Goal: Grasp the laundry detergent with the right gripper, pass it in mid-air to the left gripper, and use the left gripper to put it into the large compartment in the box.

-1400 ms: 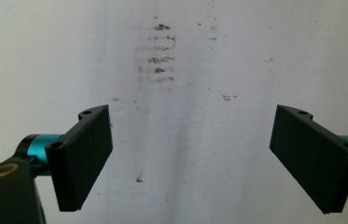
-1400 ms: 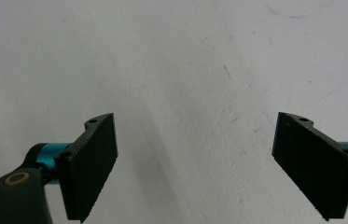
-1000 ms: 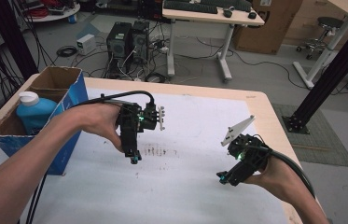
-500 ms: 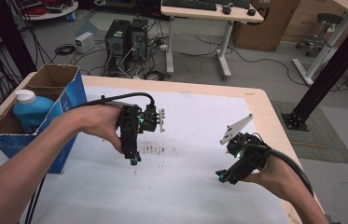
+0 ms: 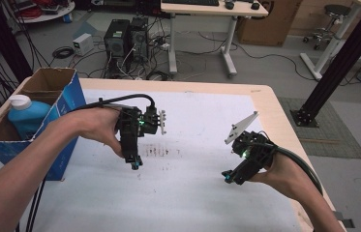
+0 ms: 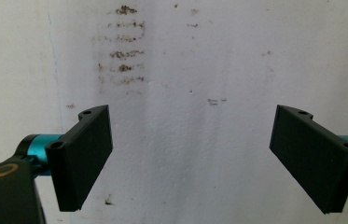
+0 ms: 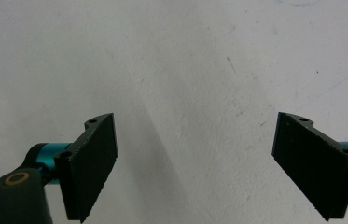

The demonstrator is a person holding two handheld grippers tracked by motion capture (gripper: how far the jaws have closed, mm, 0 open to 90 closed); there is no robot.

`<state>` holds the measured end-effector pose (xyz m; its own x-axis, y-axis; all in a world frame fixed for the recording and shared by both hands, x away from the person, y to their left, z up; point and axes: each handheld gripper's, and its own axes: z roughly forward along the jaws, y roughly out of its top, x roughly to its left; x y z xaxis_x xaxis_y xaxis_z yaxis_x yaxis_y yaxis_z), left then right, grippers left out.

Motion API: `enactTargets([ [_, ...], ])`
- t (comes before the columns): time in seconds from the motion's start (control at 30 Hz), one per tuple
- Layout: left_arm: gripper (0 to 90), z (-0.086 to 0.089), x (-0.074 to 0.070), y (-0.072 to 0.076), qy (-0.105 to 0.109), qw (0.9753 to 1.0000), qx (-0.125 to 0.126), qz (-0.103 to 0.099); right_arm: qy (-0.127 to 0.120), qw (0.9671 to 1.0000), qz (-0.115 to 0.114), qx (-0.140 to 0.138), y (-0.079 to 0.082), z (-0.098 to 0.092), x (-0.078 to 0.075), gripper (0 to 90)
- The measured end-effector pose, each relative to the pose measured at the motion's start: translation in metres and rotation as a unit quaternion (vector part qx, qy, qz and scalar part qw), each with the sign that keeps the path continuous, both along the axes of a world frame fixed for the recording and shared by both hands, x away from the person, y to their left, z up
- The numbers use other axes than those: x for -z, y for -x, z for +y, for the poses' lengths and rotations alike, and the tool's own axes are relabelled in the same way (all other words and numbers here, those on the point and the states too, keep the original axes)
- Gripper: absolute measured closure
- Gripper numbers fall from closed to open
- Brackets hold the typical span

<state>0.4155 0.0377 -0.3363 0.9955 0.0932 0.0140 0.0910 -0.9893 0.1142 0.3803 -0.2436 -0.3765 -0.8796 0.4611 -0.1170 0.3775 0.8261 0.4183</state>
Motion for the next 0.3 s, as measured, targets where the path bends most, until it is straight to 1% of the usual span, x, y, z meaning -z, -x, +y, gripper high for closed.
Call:
enactTargets([
  [0.17,13.2,0.0019,-0.0011,-0.0004,-0.002,1.0,0.0,-0.002,0.001,1.0,0.003,0.0,0.0005,0.0007,0.0014,13.3],
  [0.23,13.2,0.002,-0.0015,0.0002,-0.001,1.0,-0.001,-0.005,0.002,1.0,0.004,0.0,0.0006,0.0009,0.0013,13.3],
  [0.27,13.2,0.0016,-0.0008,0.0008,0.005,1.0,-0.001,-0.005,0.003,1.0,0.004,0.0,0.0006,0.001,0.0009,13.3],
  [0.3,13.2,0.0012,-0.0007,0.0012,0.005,1.0,-0.002,-0.003,0.003,1.0,0.003,0.003,0.0004,0.001,-0.0001,13.3],
])
